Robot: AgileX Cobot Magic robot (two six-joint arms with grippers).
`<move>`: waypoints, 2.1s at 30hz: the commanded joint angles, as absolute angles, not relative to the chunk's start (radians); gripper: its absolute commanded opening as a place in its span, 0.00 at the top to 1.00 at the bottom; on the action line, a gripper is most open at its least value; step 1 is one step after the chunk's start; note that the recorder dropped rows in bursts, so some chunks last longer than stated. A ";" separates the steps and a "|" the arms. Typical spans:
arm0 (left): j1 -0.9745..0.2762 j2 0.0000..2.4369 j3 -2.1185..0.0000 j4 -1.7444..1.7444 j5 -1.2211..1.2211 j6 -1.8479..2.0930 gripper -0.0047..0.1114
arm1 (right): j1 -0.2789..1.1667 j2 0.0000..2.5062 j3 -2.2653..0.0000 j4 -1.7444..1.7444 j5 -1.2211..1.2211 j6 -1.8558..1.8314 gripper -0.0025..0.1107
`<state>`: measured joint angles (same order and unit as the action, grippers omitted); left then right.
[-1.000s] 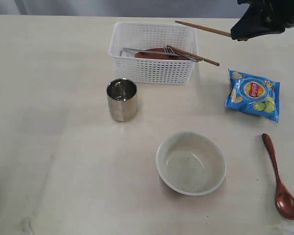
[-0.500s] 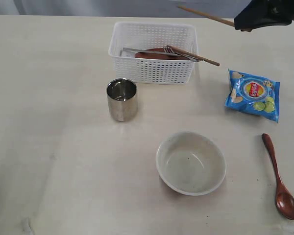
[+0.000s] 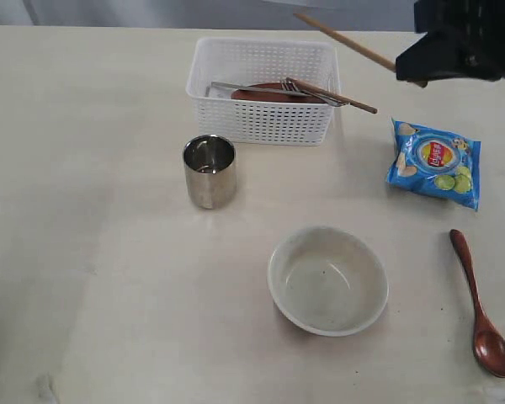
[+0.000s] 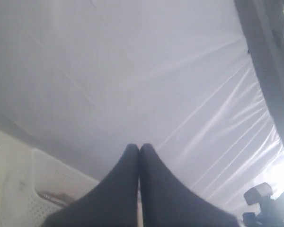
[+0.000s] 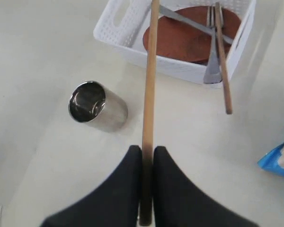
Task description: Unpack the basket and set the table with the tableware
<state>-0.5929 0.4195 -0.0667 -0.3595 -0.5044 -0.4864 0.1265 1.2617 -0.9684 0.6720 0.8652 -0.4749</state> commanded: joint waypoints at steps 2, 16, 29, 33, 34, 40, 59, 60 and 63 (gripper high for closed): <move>-0.591 0.595 -0.261 -0.372 -0.303 -0.401 0.96 | 0.223 1.184 -0.878 0.683 0.747 -0.471 0.98; -0.619 1.223 -0.479 0.108 -0.461 -1.362 0.80 | 0.367 1.169 -0.840 0.680 0.618 -0.407 0.98; -0.619 1.504 -0.677 0.441 -0.577 -1.382 0.47 | 0.401 1.169 -0.786 0.690 0.547 -0.364 0.98; -0.619 1.568 -0.726 0.441 -0.635 -1.374 0.45 | 0.401 1.171 -0.786 0.694 0.554 -0.363 0.98; -0.619 1.586 -0.739 0.441 -0.655 -1.372 0.45 | 0.401 1.171 -0.786 0.694 0.554 -0.363 0.98; -0.619 1.670 -0.805 0.441 -0.676 -1.377 0.45 | 0.401 1.171 -0.786 0.694 0.553 -0.360 0.98; -0.623 1.803 -0.909 0.448 -0.763 -1.604 0.46 | 0.401 1.171 -0.786 0.694 0.561 -0.366 0.98; -0.623 1.819 -0.909 0.472 -0.808 -1.661 0.46 | 0.401 1.171 -0.786 0.694 0.557 -0.366 0.98; -0.623 1.830 -0.909 0.496 -0.808 -1.712 0.46 | 0.401 1.171 -0.786 0.694 0.549 -0.366 0.98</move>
